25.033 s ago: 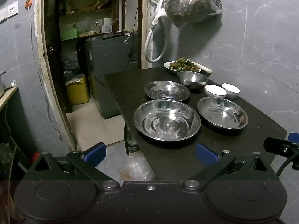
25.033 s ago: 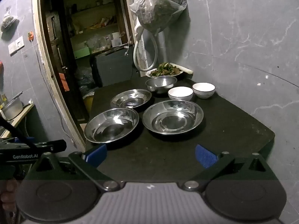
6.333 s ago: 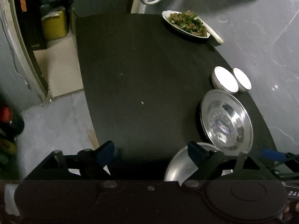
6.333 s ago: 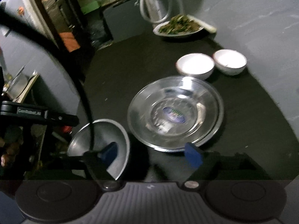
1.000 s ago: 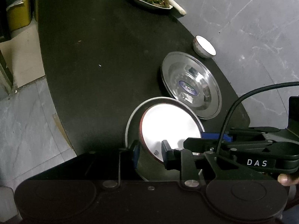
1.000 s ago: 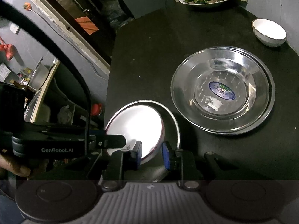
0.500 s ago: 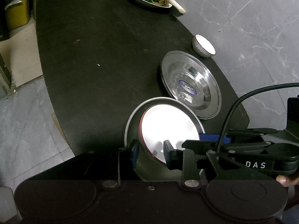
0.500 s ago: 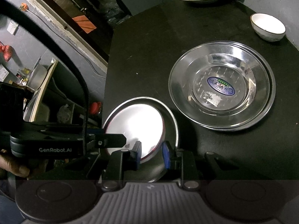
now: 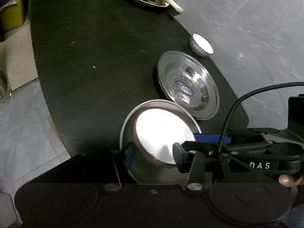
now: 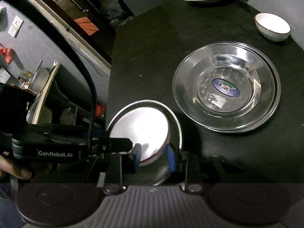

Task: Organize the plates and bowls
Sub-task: 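Open both tools to release the white bowl and withdraw, then move both tools to the second red-rimmed white bowl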

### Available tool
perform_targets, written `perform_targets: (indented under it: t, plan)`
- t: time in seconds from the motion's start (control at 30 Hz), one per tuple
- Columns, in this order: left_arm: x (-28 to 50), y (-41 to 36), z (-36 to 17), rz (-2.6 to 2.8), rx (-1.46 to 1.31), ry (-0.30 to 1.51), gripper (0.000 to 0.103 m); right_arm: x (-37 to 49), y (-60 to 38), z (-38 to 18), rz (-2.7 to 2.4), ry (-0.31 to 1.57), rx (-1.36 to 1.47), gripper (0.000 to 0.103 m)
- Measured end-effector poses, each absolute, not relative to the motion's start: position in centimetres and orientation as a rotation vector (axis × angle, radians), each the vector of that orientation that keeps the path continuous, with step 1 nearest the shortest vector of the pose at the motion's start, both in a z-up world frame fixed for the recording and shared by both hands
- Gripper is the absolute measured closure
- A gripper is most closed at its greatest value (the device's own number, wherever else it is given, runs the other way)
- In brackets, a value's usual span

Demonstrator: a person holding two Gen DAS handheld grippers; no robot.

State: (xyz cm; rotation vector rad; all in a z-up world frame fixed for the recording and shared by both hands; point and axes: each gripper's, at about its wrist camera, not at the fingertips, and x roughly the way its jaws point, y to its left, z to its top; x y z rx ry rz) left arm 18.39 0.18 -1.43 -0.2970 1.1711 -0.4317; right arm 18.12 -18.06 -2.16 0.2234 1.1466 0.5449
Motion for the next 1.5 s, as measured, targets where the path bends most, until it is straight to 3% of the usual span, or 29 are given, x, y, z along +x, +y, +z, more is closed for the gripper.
perform_targets:
  t: [0.13,0.47,0.57,0.6,0.77,0.87,0.93,1.0,1.5]
  plan:
    - [18.3,0.1,-1.1,-0.44,-0.287,1.159,0.044,18.0,-18.4,-1.9,0.547,1.135,0.229,0.066]
    - [18.2,0.8,-0.2,-0.433,-0.292,1.129,0.035,18.0,-19.3,-0.9,0.539,1.097,0.254,0.058]
    - [18.2,0.9,0.3,-0.421,-0.279,1.113,0.028,17.9,-19.7,-0.4,0.52,1.078,0.248,0.047]
    - [18.3,0.8,0.4,-0.404,-0.263,1.109,0.02,17.9,-19.9,-0.2,0.514,1.072,0.249,0.046]
    - [18.8,1.3,0.6,-0.361,-0.247,1.094,0.017,18.0,-20.9,-0.1,0.486,1.054,0.272,0.036]
    - [19.1,1.5,0.6,-0.321,-0.232,1.089,0.008,18.1,-21.4,-0.2,0.463,1.044,0.286,0.026]
    - [19.4,1.6,0.5,-0.283,-0.221,1.086,0.002,18.1,-21.8,-0.3,0.435,1.033,0.297,0.011]
    - [19.7,1.8,0.5,-0.245,-0.221,1.085,0.001,18.2,-22.4,-0.5,0.395,1.023,0.316,0.002]
    - [26.5,-1.5,0.8,-0.187,-0.162,1.052,0.001,19.6,-29.9,-2.2,0.075,0.895,0.546,0.0]
